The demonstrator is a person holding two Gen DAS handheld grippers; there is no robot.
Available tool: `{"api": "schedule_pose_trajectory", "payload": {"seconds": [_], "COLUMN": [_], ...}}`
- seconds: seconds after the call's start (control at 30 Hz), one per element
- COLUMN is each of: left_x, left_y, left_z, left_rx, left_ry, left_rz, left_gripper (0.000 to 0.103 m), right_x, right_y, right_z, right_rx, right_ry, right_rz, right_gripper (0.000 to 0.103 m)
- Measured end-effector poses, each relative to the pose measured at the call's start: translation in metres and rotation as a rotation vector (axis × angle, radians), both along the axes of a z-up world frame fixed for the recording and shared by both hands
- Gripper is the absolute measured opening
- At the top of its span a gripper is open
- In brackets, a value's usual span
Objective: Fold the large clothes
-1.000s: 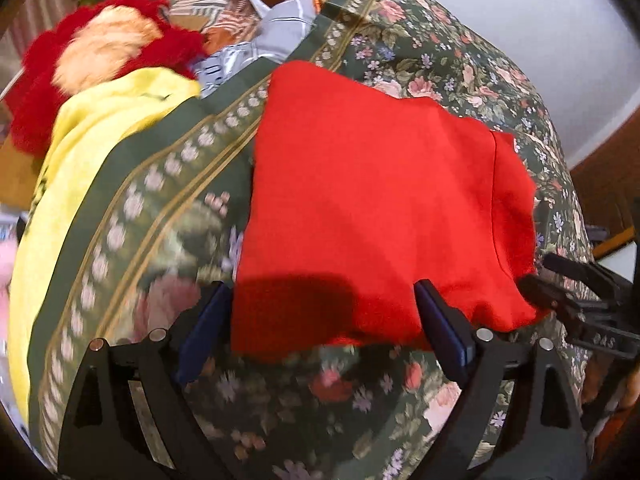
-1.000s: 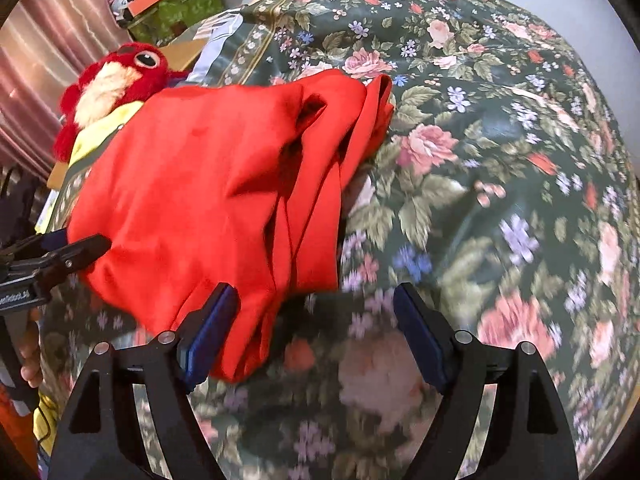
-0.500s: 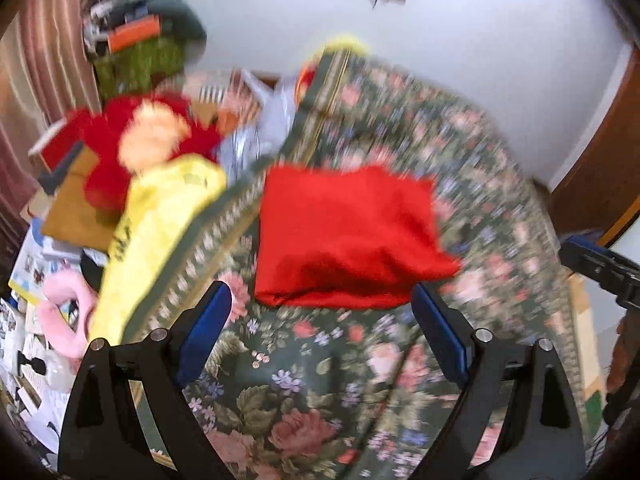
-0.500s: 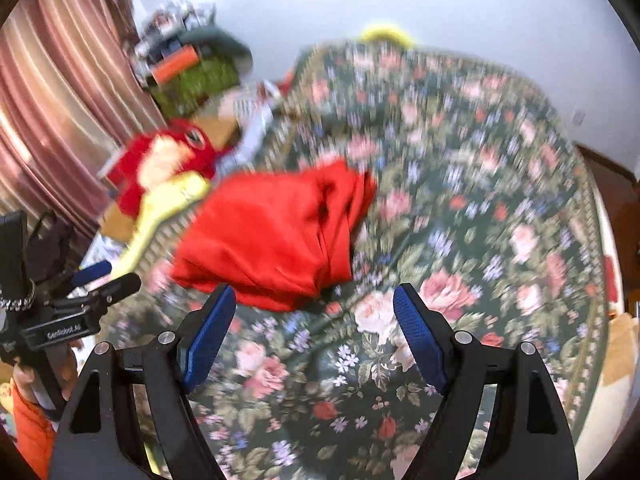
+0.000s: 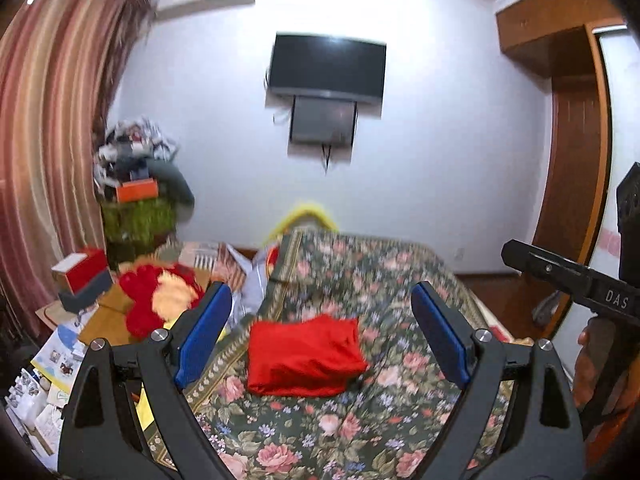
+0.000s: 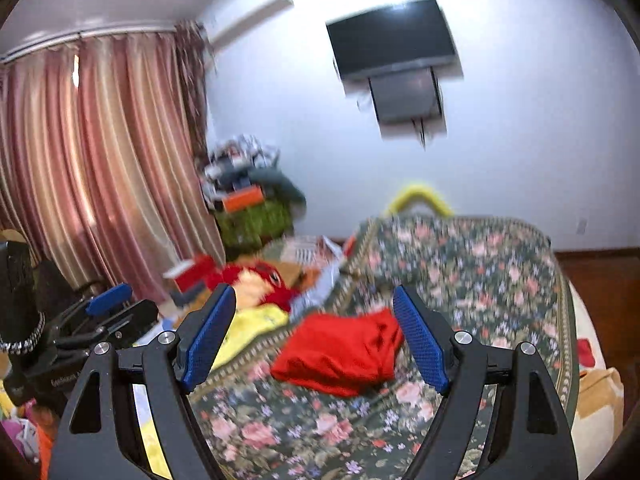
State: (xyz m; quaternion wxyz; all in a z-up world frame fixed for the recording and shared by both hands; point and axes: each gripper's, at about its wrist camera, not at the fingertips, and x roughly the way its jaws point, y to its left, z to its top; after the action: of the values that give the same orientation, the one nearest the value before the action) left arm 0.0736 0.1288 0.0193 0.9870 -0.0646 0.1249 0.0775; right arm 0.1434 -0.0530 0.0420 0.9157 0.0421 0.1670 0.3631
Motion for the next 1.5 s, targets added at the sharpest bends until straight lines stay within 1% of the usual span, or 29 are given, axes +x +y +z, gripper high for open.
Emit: {"api": "schedule_pose_trajectory", "payload": {"seconds": [0.07, 0.13, 0.2, 0.3, 0.37, 0.43, 0.47, 0.5, 0.53, 0.6, 0.73, 1.2, 1.5], "left_x": [-0.014, -0.026, -0.035, -0.042, -0.045, -0.046, -0.047, -0.047, -0.047, -0.046, -0.047, -0.047, -0.044], "left_y": [-0.007, -0.016, -0.022, -0.028, -0.031, -0.030, -0.030, -0.029, -0.029, -0.027, -0.030, -0.030, -0.026], "left_z": [0.005, 0.008, 0.009, 0.007, 0.006, 0.004, 0.002, 0.001, 0.000, -0.002, -0.004, -0.007, -0.013], "left_rx": [0.021, 0.060, 0.090, 0.110, 0.114, 0.106, 0.100, 0.092, 0.088, 0.080, 0.072, 0.073, 0.078], "left_ry": [-0.038, -0.066, -0.085, -0.094, -0.092, -0.083, -0.081, -0.081, -0.077, -0.068, -0.061, -0.054, -0.042], "left_rz": [0.015, 0.042, 0.063, 0.077, 0.086, 0.092, 0.092, 0.091, 0.091, 0.094, 0.092, 0.090, 0.093], "left_gripper": [0.092, 0.092, 0.092, 0.092, 0.092, 0.101, 0.102, 0.102, 0.102, 0.102, 0.102, 0.102, 0.103], "right_x": [-0.015, -0.030, -0.041, -0.050, -0.052, -0.051, -0.053, -0.052, -0.054, -0.057, -0.058, -0.060, -0.059], "right_y": [-0.004, -0.006, -0.007, -0.009, -0.009, -0.009, -0.008, -0.007, -0.008, -0.008, -0.009, -0.011, -0.013], "right_z": [0.004, 0.006, 0.006, 0.004, 0.002, 0.000, -0.001, -0.001, -0.002, -0.001, 0.000, -0.004, -0.005], "right_rx": [0.034, 0.048, 0.055, 0.056, 0.042, 0.029, 0.023, 0.014, 0.013, 0.006, 0.003, -0.020, -0.033], "right_ry": [-0.037, -0.068, -0.094, -0.116, -0.121, -0.123, -0.124, -0.128, -0.135, -0.146, -0.136, -0.113, -0.097], "right_rz": [-0.005, -0.011, -0.027, -0.057, -0.074, -0.089, -0.096, -0.107, -0.114, -0.128, -0.119, -0.121, -0.121], "right_gripper": [0.078, 0.078, 0.078, 0.079, 0.085, 0.090, 0.092, 0.099, 0.103, 0.103, 0.103, 0.103, 0.103]}}
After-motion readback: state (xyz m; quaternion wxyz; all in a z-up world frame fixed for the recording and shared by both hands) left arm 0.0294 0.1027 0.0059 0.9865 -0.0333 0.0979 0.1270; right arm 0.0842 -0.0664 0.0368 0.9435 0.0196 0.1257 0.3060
